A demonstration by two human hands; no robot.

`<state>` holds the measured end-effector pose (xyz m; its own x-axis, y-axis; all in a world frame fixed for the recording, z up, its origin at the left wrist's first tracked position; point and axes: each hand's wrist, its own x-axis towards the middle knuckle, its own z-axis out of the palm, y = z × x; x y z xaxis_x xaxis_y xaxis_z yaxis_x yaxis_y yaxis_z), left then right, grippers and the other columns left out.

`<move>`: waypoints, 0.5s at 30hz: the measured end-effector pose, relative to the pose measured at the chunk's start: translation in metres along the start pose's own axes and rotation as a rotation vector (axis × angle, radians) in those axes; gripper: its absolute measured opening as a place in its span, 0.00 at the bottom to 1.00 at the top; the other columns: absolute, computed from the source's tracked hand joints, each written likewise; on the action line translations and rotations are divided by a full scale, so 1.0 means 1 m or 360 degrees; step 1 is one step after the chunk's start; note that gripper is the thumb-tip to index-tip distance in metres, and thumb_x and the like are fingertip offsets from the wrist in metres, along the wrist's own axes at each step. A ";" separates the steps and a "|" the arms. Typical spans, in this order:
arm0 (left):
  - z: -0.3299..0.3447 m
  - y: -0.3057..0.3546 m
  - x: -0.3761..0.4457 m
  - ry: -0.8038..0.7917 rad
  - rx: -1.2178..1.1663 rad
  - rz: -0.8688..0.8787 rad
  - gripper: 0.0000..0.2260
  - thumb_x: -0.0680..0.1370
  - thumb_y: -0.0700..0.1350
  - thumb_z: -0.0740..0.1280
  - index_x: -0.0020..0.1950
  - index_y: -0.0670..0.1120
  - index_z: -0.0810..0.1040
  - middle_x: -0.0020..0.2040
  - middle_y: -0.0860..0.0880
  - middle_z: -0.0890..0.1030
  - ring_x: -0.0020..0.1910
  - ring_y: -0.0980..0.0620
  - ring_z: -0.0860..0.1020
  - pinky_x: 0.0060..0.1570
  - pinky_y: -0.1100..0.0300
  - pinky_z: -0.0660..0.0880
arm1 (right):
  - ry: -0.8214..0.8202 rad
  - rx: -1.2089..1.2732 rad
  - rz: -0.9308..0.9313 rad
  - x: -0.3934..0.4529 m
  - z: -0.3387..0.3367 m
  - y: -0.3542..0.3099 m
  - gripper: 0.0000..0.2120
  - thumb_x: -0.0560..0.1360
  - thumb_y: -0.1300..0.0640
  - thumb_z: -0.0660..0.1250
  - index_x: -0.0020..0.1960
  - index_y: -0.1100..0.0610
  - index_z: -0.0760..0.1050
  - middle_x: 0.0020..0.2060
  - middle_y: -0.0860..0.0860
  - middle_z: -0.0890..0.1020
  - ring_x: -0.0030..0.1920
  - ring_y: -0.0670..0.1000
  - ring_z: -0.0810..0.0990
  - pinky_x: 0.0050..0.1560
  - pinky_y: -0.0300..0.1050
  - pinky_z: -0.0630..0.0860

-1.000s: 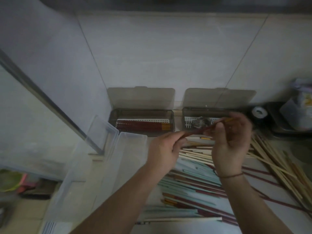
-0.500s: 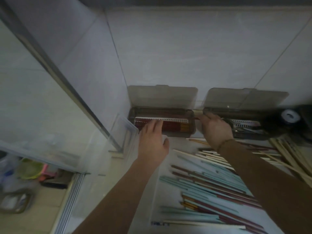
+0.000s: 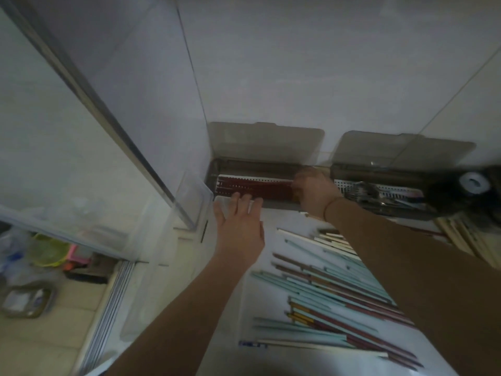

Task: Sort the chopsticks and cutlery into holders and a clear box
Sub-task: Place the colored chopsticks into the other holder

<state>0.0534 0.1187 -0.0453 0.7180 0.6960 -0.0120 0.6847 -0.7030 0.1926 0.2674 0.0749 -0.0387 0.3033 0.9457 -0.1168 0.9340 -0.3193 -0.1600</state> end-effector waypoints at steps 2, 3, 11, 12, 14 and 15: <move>-0.003 0.000 0.000 -0.0012 -0.0019 -0.0016 0.26 0.80 0.50 0.61 0.78 0.51 0.60 0.77 0.48 0.62 0.79 0.44 0.53 0.75 0.34 0.44 | 0.0195 0.0088 0.0007 -0.010 0.002 0.014 0.16 0.71 0.58 0.58 0.50 0.59 0.82 0.53 0.57 0.81 0.59 0.61 0.75 0.65 0.55 0.70; -0.004 0.001 -0.001 0.0010 -0.0022 0.0006 0.26 0.80 0.51 0.62 0.77 0.51 0.61 0.77 0.47 0.62 0.78 0.43 0.54 0.74 0.34 0.44 | 0.0336 0.0150 0.0009 -0.019 0.004 0.019 0.17 0.71 0.57 0.56 0.51 0.59 0.82 0.54 0.57 0.81 0.60 0.62 0.74 0.66 0.56 0.69; 0.011 0.025 -0.030 0.0282 -0.0253 0.1033 0.10 0.74 0.48 0.64 0.50 0.50 0.82 0.48 0.50 0.80 0.52 0.45 0.76 0.54 0.49 0.73 | 0.0865 0.0221 0.0051 -0.181 0.046 0.027 0.06 0.73 0.59 0.65 0.46 0.57 0.81 0.45 0.55 0.80 0.46 0.59 0.76 0.47 0.49 0.72; 0.014 0.029 -0.036 0.0137 -0.0243 0.1200 0.10 0.74 0.49 0.62 0.48 0.50 0.83 0.45 0.51 0.81 0.47 0.47 0.77 0.50 0.52 0.73 | 0.0788 0.0192 -0.0010 -0.202 0.053 0.020 0.05 0.74 0.58 0.66 0.45 0.56 0.81 0.44 0.53 0.80 0.44 0.58 0.76 0.43 0.49 0.73; 0.020 0.037 -0.046 -0.0253 -0.0138 0.1406 0.08 0.75 0.48 0.64 0.47 0.50 0.82 0.43 0.51 0.82 0.46 0.46 0.79 0.48 0.53 0.73 | 0.0647 0.0152 -0.0107 -0.236 0.069 0.005 0.05 0.74 0.54 0.67 0.44 0.53 0.81 0.42 0.50 0.80 0.42 0.55 0.76 0.39 0.47 0.74; 0.024 0.040 -0.050 -0.0408 -0.0094 0.1440 0.06 0.75 0.47 0.65 0.46 0.49 0.82 0.44 0.50 0.82 0.47 0.45 0.79 0.49 0.52 0.73 | 0.0586 0.0152 -0.0107 -0.250 0.076 -0.002 0.04 0.74 0.52 0.68 0.44 0.51 0.81 0.42 0.49 0.80 0.42 0.54 0.76 0.39 0.46 0.74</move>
<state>0.0480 0.0518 -0.0606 0.9844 -0.1691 -0.0479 -0.1489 -0.9472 0.2840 0.1752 -0.1651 -0.0836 0.3055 0.9177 0.2538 0.9376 -0.2435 -0.2482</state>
